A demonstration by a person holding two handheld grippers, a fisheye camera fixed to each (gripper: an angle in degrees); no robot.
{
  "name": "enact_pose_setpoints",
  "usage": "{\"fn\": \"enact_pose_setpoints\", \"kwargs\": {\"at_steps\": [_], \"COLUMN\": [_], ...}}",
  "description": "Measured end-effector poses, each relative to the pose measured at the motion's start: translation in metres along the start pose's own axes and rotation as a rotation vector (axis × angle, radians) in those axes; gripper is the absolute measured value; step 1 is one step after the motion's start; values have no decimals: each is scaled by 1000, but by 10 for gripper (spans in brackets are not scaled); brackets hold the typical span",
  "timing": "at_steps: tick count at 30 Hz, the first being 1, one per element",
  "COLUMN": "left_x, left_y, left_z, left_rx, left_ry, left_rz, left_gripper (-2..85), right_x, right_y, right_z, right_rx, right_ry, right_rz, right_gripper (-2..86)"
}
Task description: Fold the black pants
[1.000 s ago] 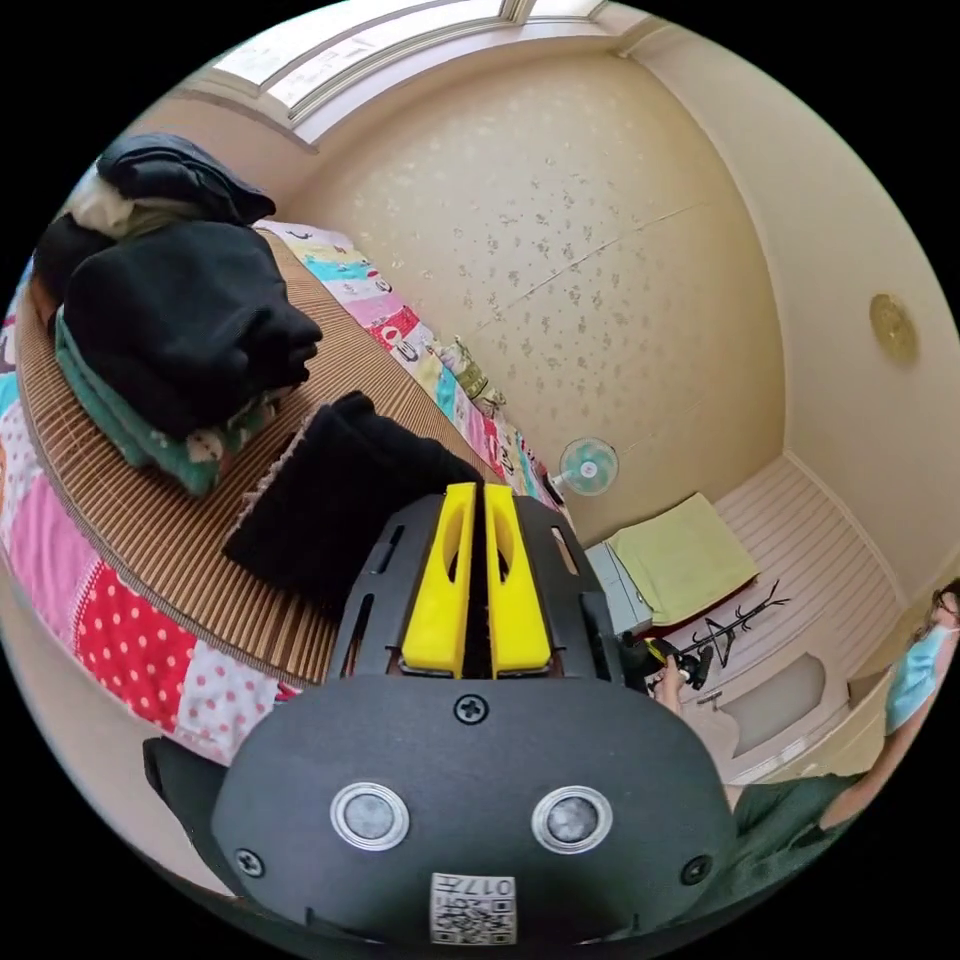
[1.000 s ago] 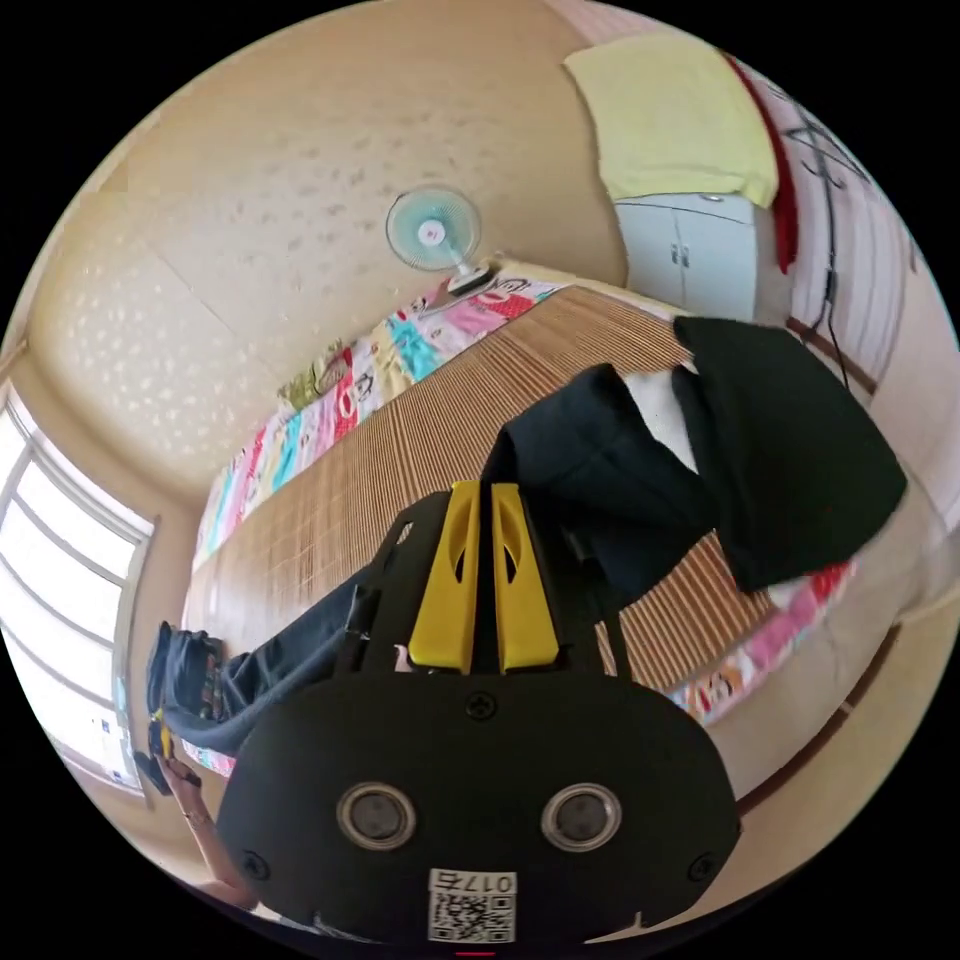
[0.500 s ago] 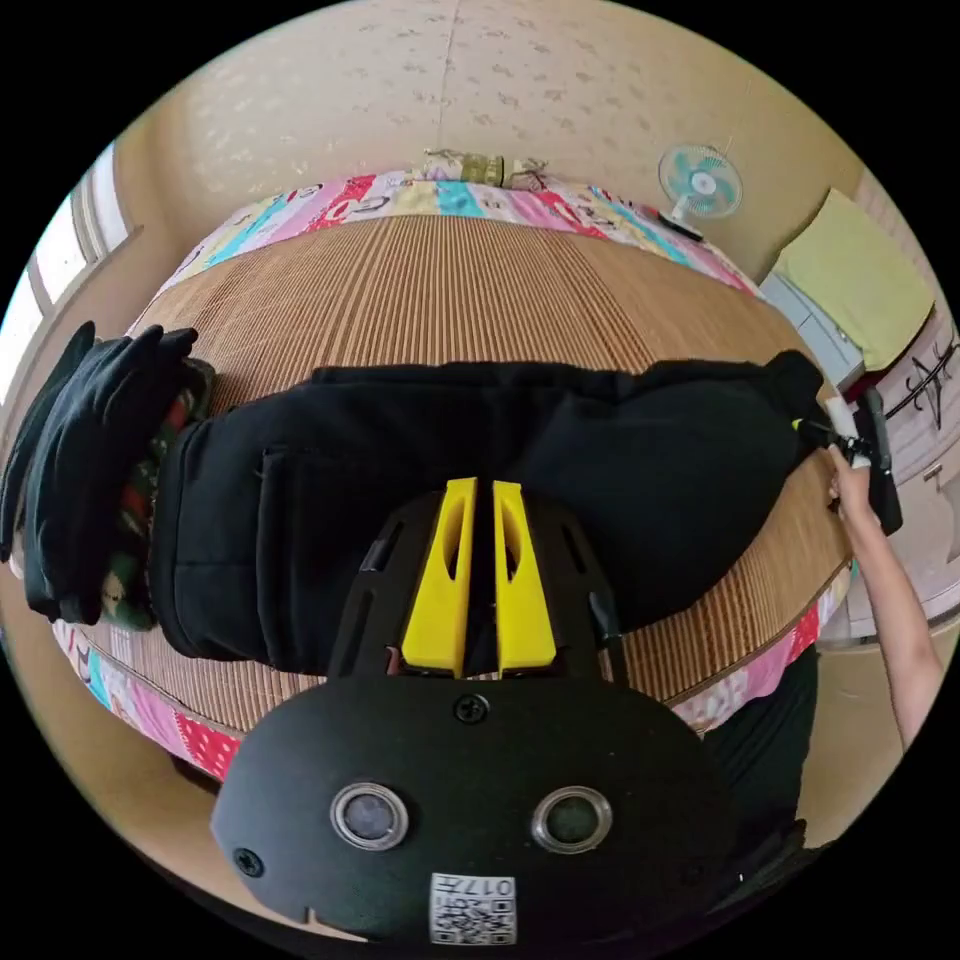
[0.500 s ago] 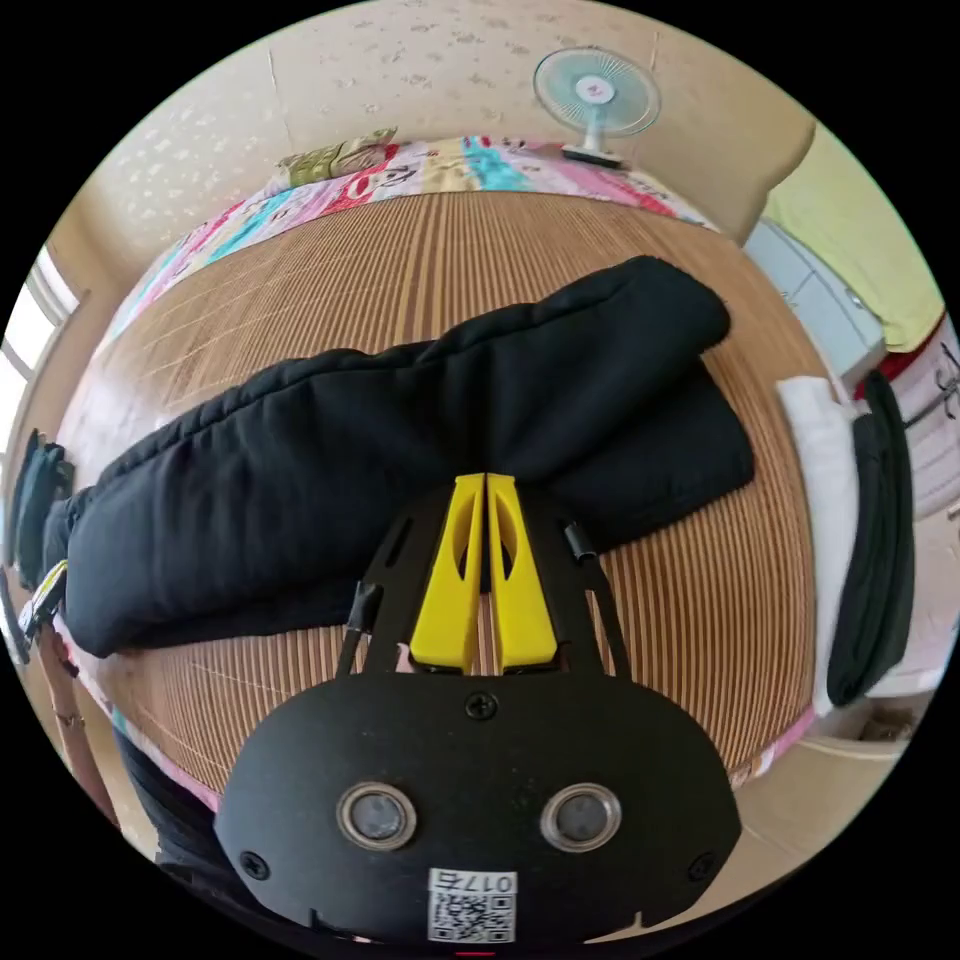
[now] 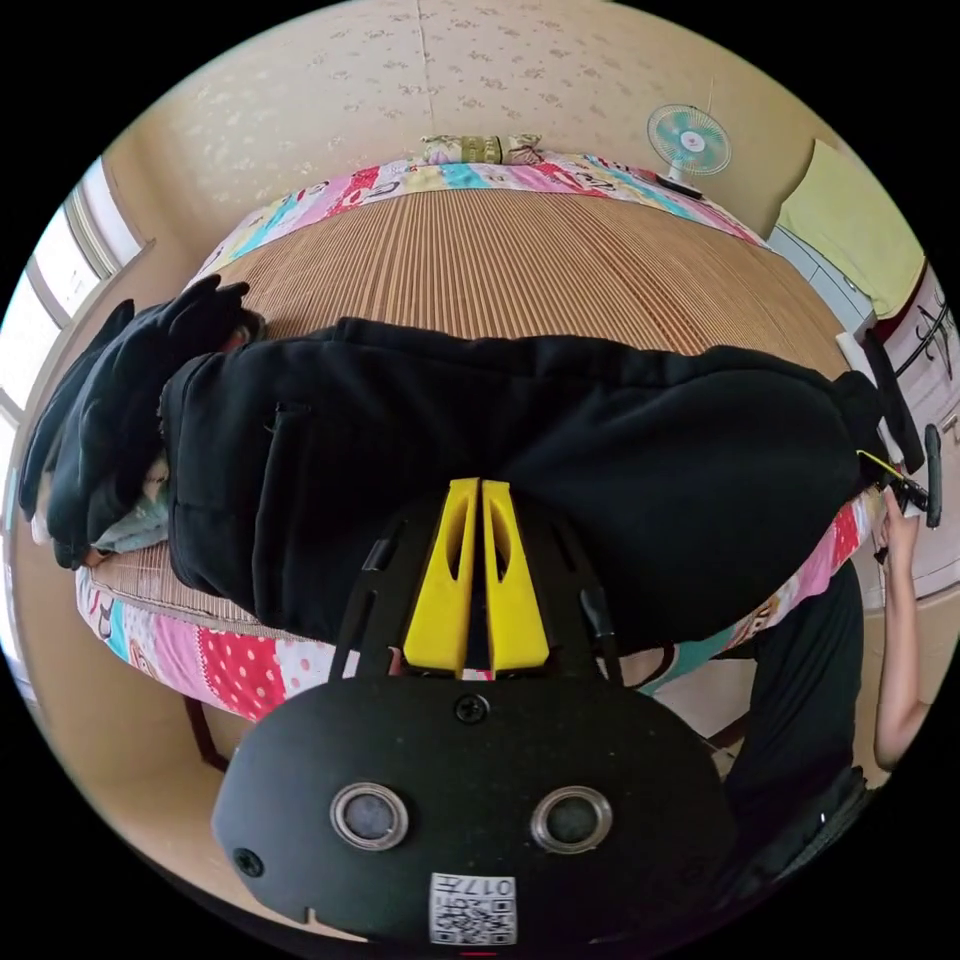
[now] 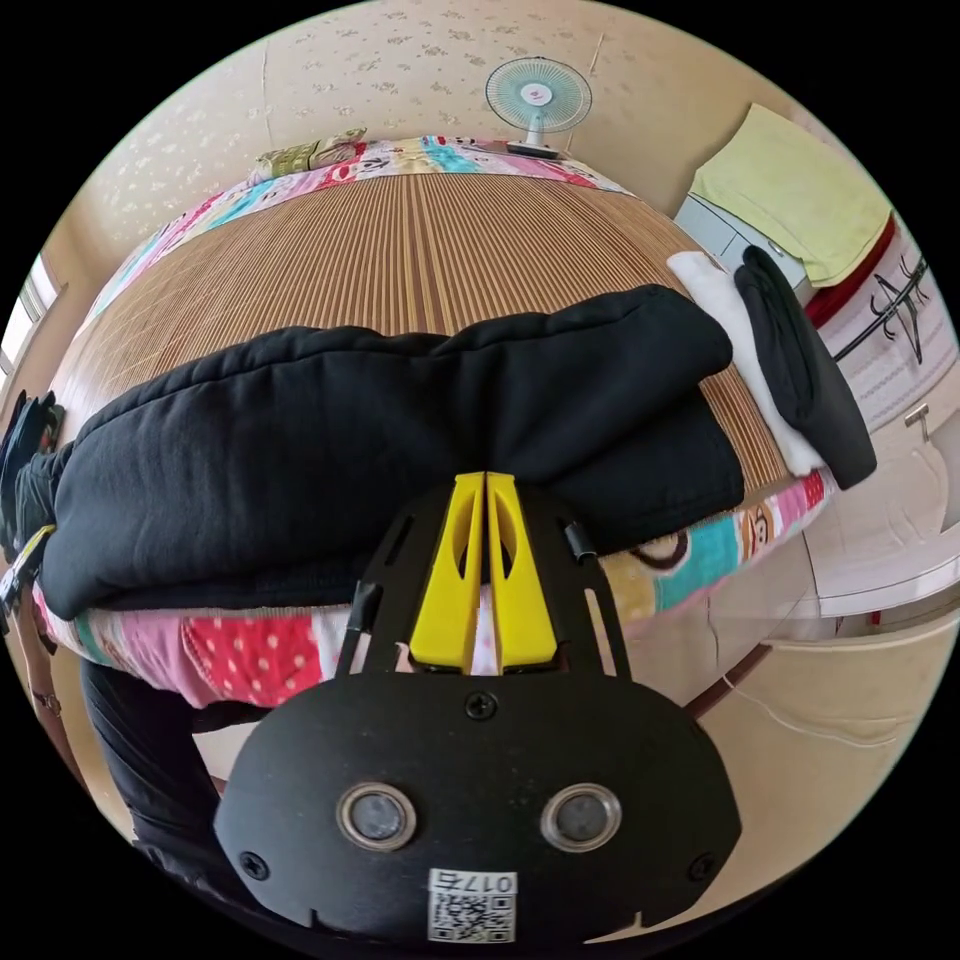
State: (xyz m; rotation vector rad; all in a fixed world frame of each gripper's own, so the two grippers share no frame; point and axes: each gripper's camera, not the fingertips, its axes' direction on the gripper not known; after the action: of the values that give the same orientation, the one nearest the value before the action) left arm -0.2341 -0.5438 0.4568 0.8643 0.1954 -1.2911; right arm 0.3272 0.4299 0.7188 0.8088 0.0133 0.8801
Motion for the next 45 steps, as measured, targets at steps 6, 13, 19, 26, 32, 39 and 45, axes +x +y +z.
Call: {"fn": "enact_pose_setpoints", "kwargs": {"at_steps": [6, 13, 19, 26, 32, 39, 45], "left_x": [-9, -21, 29, 57, 54, 32, -38], "left_y": [18, 30, 37, 22, 11, 30, 67], "left_z": [-9, -38, -69, -16, -17, -52, -91], "left_rx": [16, 120, 217, -39, -92, 46, 243], "left_ry": [39, 179, 345, 382, 341, 397, 127], "left_rz": [-101, -232, 16, 46, 61, 60, -163], "left_gripper": [-8, 44, 82, 76, 19, 10, 107], "right_x": [-1, 0, 17, 99, 103, 94, 89], "right_y": [39, 41, 52, 20, -5, 27, 42], "right_z": [2, 14, -7, 35, 49, 16, 82], "right_rx": [-5, -35, 122, 110, 72, 173, 63], "right_ry": [-20, -42, 81, -26, -63, 102, 181], "right_rz": [-6, -17, 96, 351, 240, 226, 170], "right_gripper": [4, 7, 24, 136, 40, 23, 22]}}
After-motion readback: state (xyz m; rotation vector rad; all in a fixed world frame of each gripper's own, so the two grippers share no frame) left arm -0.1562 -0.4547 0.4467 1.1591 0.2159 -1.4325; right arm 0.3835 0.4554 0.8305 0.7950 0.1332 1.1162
